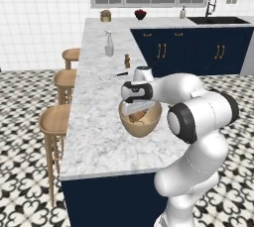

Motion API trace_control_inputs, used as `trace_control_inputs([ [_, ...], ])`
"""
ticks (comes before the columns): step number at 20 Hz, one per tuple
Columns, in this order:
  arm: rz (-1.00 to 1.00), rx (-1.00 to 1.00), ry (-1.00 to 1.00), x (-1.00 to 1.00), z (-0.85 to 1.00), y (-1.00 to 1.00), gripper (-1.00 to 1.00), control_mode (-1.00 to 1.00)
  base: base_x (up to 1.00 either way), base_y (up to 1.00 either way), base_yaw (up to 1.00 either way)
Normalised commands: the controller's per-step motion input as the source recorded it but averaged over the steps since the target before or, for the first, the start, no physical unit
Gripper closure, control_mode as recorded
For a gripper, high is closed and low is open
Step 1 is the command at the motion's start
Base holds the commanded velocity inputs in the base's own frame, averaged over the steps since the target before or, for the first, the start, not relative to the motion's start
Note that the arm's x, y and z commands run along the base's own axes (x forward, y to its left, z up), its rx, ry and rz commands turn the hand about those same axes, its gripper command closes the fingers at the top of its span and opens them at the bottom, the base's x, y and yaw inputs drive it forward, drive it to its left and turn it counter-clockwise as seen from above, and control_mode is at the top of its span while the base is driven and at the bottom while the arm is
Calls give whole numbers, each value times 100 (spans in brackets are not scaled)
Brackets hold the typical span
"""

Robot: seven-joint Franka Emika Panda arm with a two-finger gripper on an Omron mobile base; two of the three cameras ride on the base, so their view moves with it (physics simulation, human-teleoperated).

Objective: Open the cabinet, pick up the bread from the cabinet and place it in the basket. Then move the basket to the dining counter.

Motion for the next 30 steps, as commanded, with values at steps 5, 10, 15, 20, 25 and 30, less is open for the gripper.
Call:
trace_control_inputs([
  [5, 8, -2, 0, 3, -13, 0, -100, -100, 0, 0, 0],
  [10, 4, 0, 0, 21, -17, 0, -100, -100, 0, 0, 0],
  [15, 0, 0, 0, 36, -3, 0, -100, -100, 0, 0, 0],
  [20, 0, 0, 0, 2, 82, 11, -100, -100, 0, 0, 0],
  [25, -3, 0, 0, -61, 75, 52, -100, -100, 0, 0, 0],
  [30, -8, 0, 0, -45, -11, 61, -100, -100, 0, 0, 0],
])
